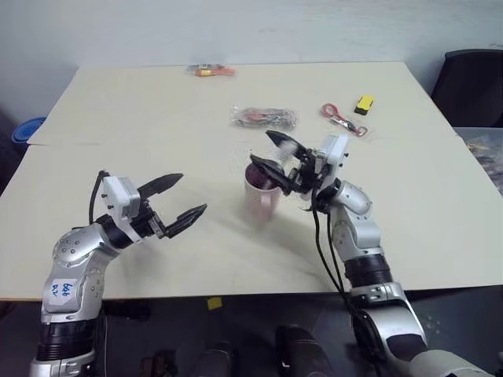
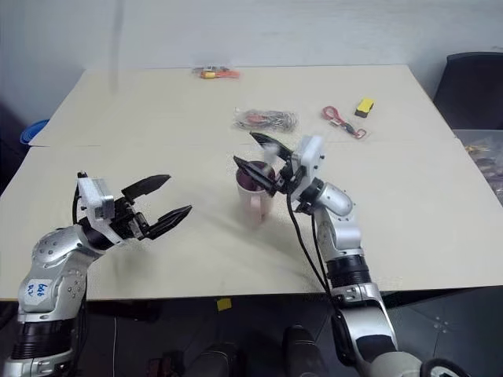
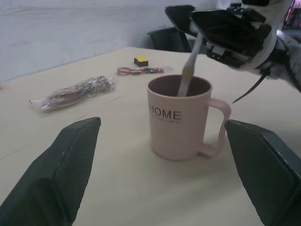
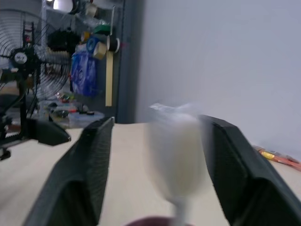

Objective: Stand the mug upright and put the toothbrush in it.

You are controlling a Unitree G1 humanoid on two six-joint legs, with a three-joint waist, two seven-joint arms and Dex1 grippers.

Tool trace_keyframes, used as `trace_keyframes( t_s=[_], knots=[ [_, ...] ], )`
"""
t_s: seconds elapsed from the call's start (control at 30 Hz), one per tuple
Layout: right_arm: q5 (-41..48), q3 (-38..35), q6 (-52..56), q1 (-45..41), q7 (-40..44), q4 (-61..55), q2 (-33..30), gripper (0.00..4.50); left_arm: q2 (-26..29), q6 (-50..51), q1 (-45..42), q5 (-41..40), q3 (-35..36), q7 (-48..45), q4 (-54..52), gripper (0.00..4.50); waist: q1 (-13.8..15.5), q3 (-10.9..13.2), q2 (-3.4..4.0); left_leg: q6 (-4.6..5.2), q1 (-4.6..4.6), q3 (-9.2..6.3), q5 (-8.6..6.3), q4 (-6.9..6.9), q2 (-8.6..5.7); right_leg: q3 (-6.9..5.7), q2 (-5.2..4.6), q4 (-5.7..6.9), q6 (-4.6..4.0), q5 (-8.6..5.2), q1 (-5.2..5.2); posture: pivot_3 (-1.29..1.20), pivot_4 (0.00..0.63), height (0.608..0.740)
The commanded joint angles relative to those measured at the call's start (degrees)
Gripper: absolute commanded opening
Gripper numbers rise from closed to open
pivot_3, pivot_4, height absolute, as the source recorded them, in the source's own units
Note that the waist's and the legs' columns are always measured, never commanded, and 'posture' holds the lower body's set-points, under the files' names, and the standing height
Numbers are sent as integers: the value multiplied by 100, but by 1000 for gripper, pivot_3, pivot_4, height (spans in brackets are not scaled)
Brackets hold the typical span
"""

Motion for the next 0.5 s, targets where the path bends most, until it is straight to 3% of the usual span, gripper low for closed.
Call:
trace_keyframes(
  t_s=[0.03, 0.17, 0.33, 0.5],
  knots=[
    [163, -285, 407, 515, 287, -947, -868, 4426, 161, -737, 367, 492, 290, 58, 178, 4500, 25, 0, 1, 0, 0, 0, 0, 0, -1, 0, -2, -1, 0, 0, 0, 0, 150, 740],
    [334, -719, 613, 1492, 726, -1430, -1981, 4468, 469, -999, 937, 720, 350, -192, 437, 4500, 62, 1, 0, 3, -3, 0, -2, -4, -3, 1, -5, -29, 0, 0, 5, 0, 150, 740],
    [618, -1294, 429, 2751, 1711, -1351, -2921, 4468, 670, -1269, 1427, 805, 448, -345, 673, 4500, 166, 3, 2, 3, 1, 15, -2, -10, 3, 15, -2, -45, 0, 0, 7, 0, 150, 740],
    [543, -1506, 32, 3321, 2067, -721, -3163, 4468, 658, -1391, 1611, 867, 483, -190, 589, 4500, 206, 3, -2, 5, 5, 17, -2, -6, 4, 19, -3, -44, 1, 0, 14, 0, 150, 740]
  ],
)
